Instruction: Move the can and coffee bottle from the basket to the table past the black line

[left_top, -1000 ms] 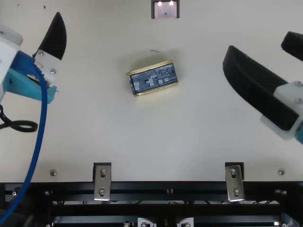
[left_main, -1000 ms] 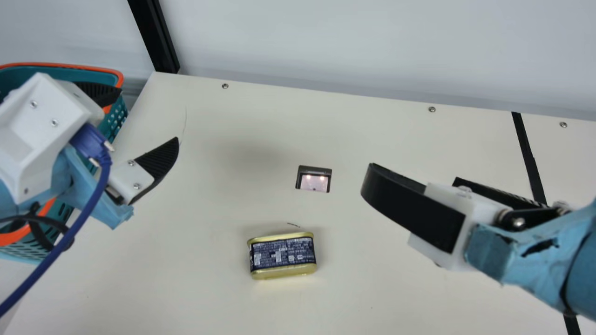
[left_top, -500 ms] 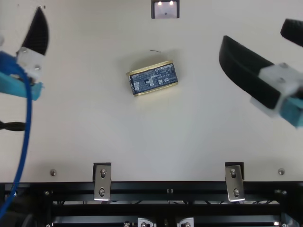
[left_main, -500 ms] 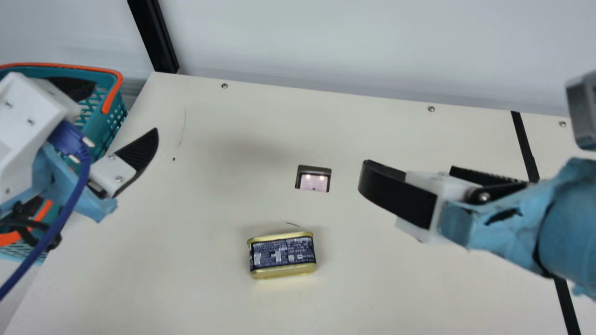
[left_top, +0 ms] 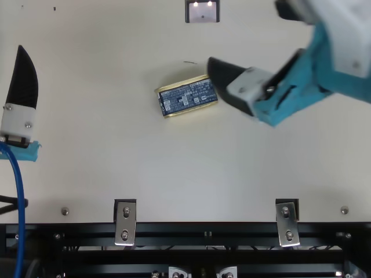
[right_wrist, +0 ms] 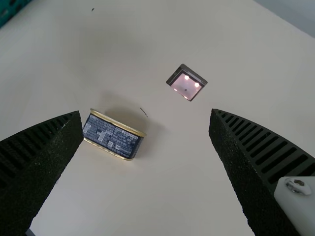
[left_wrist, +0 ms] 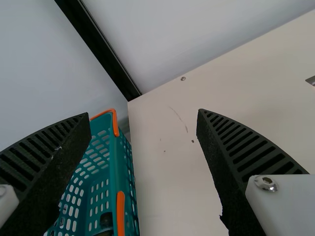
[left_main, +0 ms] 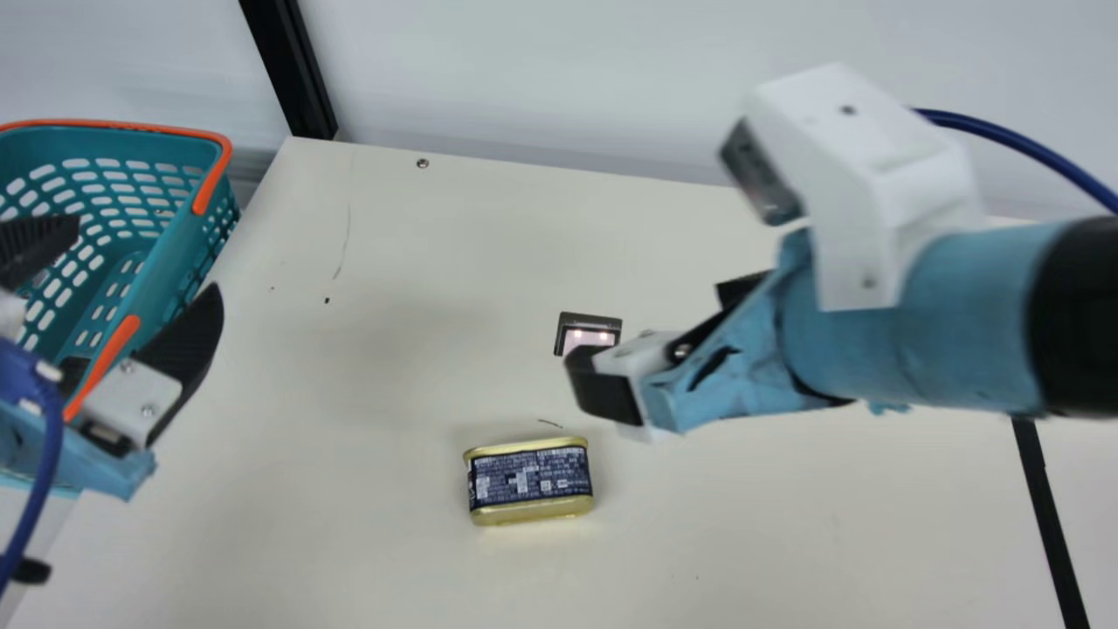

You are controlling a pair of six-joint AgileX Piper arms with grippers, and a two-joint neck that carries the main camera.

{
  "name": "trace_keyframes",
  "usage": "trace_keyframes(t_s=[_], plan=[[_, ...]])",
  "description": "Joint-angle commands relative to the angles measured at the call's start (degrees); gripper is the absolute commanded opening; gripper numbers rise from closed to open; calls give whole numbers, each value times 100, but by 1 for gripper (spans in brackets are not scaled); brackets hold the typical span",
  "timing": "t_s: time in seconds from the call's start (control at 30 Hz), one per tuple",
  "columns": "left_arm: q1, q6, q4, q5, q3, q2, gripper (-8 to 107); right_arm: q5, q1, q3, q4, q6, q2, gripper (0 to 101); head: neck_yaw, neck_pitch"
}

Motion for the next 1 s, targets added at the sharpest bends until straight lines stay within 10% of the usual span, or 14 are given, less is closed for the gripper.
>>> trace_keyframes(t_s=[0.0,0.7,0.97], plan=[[0,0,0,0,0,0,90,89,178,-185,-43,-501,345,101,-30,-42],[0,9,-12,-13,0,-13,90,1456,1102,-1535,-188,-3972,2156,101,-30,-42],[0,9,-12,-13,0,-13,90,1515,1209,-1337,-312,-4921,2518,101,-30,-42]])
